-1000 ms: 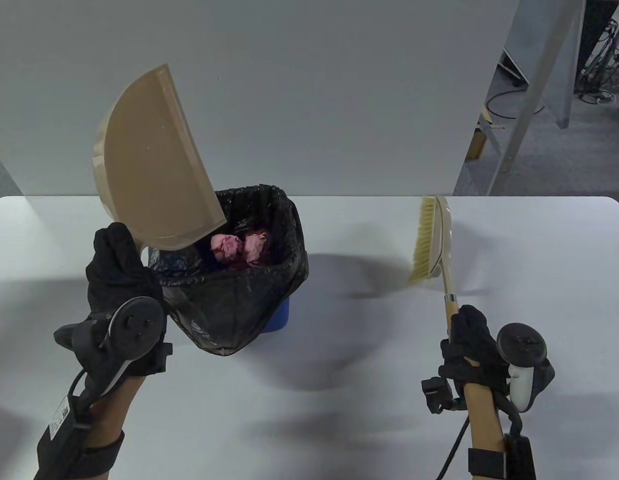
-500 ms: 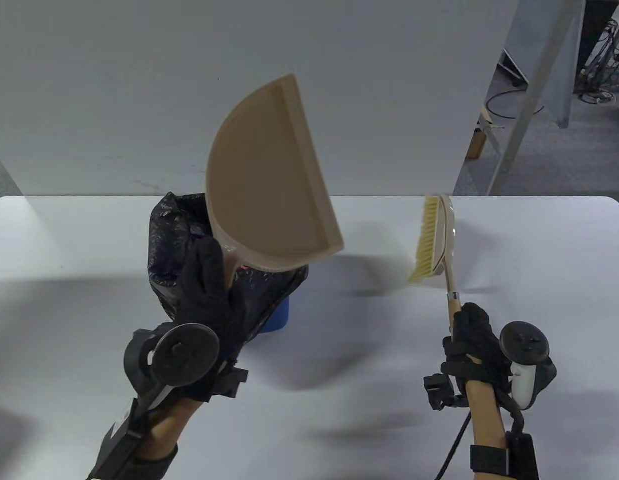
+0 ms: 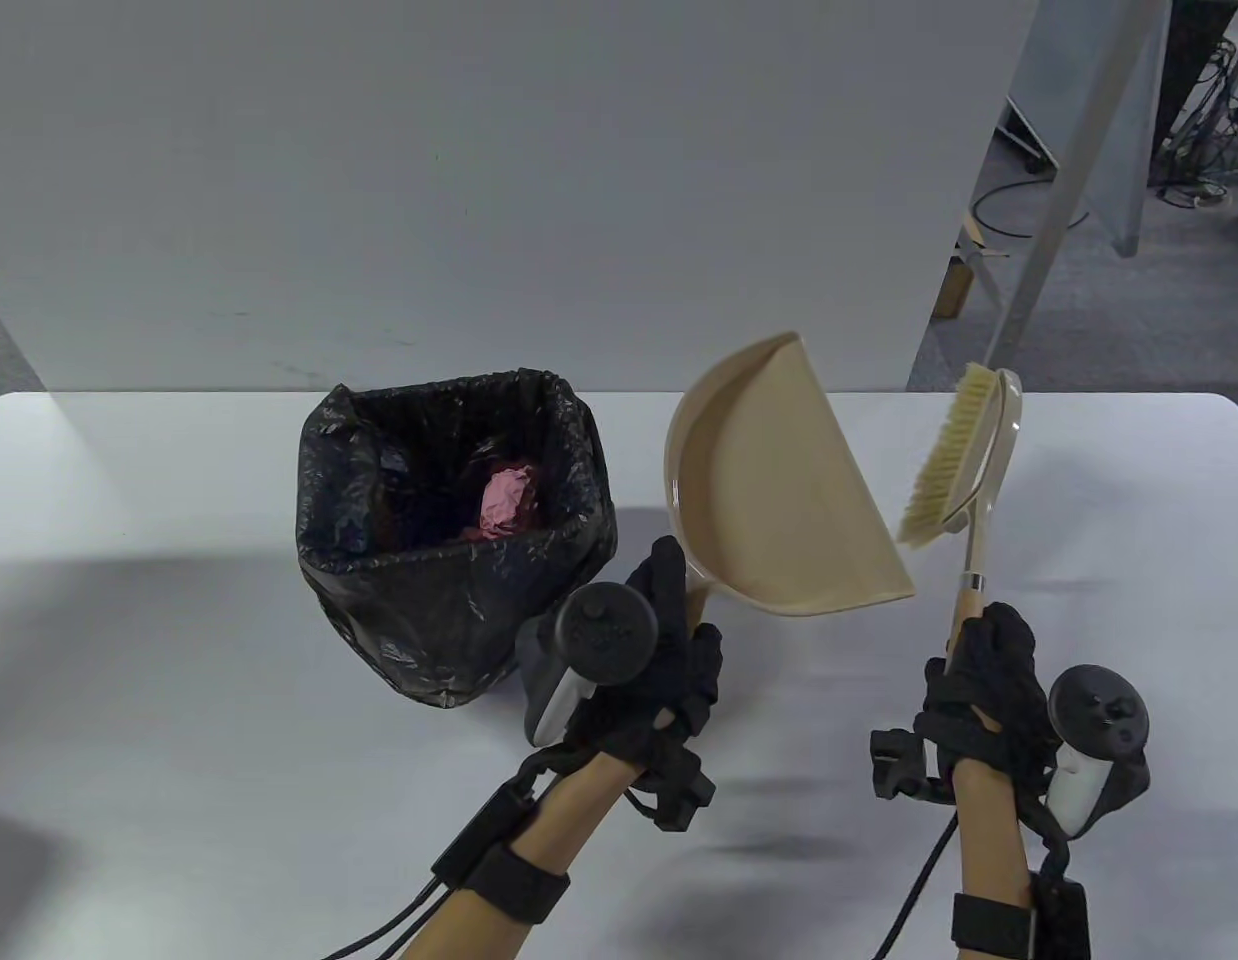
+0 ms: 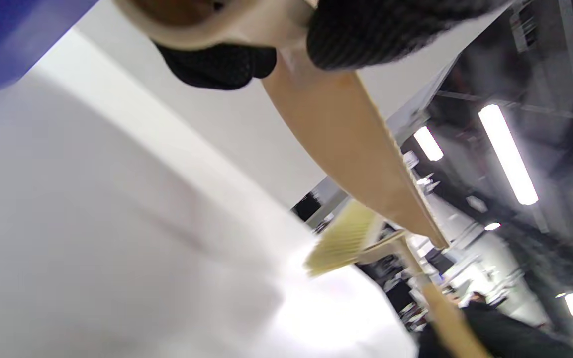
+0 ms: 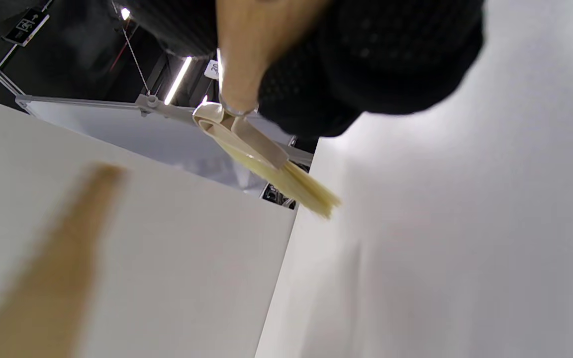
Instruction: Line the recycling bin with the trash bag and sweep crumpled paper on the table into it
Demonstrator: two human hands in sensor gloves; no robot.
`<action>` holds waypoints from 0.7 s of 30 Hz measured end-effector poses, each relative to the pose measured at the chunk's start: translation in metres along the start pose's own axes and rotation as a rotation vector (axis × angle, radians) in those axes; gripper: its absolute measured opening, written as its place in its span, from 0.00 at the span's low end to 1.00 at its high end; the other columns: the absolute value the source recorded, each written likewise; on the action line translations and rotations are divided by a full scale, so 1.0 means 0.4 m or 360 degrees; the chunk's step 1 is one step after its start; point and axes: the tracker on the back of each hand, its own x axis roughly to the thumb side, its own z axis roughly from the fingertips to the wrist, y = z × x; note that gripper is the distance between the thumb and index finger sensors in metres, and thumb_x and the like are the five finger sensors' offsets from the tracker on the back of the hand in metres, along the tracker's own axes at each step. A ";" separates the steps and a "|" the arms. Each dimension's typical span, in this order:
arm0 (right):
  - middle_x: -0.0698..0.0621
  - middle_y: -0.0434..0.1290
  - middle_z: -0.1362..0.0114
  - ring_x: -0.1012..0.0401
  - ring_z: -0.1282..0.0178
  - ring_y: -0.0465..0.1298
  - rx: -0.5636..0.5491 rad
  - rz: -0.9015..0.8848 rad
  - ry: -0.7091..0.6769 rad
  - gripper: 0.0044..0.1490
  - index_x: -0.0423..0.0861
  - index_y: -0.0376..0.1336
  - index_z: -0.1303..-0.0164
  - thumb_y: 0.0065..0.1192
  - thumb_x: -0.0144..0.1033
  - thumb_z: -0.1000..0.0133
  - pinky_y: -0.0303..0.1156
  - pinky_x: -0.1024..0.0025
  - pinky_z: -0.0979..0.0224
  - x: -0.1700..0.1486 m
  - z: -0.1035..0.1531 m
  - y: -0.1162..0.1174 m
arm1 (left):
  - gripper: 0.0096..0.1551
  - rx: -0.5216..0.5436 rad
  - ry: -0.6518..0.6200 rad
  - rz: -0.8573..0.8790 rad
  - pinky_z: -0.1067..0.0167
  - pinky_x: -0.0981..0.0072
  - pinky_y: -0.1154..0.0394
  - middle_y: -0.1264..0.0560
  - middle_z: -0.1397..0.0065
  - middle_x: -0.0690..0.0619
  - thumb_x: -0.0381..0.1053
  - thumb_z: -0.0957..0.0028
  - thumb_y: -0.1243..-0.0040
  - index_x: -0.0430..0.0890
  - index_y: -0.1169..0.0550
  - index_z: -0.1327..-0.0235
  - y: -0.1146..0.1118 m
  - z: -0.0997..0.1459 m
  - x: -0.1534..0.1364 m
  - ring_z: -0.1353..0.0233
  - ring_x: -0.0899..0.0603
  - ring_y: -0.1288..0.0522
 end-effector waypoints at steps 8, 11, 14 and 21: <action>0.33 0.62 0.27 0.51 0.49 0.78 0.0016 0.0137 -0.0104 0.37 0.33 0.45 0.18 0.45 0.38 0.32 0.82 0.65 0.56 0.018 0.009 0.017 | 0.50 -0.0239 0.0327 0.0077 0.28 0.51 0.23 0.56 0.15 0.31 0.45 0.36 0.45 0.35 0.62 0.18 -0.137 -0.115 -0.117 0.20 0.33 0.35; 0.33 0.62 0.28 0.51 0.49 0.78 0.0032 0.0197 -0.0153 0.36 0.33 0.45 0.19 0.45 0.37 0.32 0.82 0.65 0.56 0.029 0.014 0.029 | 0.51 -0.0277 0.0364 -0.0017 0.27 0.52 0.24 0.58 0.15 0.31 0.45 0.35 0.45 0.35 0.63 0.19 -0.161 -0.145 -0.141 0.20 0.34 0.36; 0.33 0.62 0.28 0.51 0.50 0.78 0.0056 0.0260 -0.0183 0.36 0.34 0.45 0.19 0.45 0.37 0.32 0.82 0.65 0.56 0.034 0.016 0.043 | 0.51 -0.0341 0.0398 -0.0018 0.26 0.53 0.24 0.58 0.15 0.32 0.46 0.34 0.46 0.35 0.64 0.19 -0.177 -0.169 -0.148 0.19 0.34 0.36; 0.33 0.63 0.28 0.51 0.50 0.78 0.0131 0.0346 -0.0215 0.36 0.34 0.47 0.19 0.46 0.37 0.33 0.82 0.65 0.57 0.031 0.019 0.076 | 0.52 -0.0421 0.0512 0.0069 0.25 0.55 0.24 0.60 0.15 0.31 0.49 0.32 0.49 0.35 0.67 0.20 -0.208 -0.208 -0.150 0.18 0.35 0.38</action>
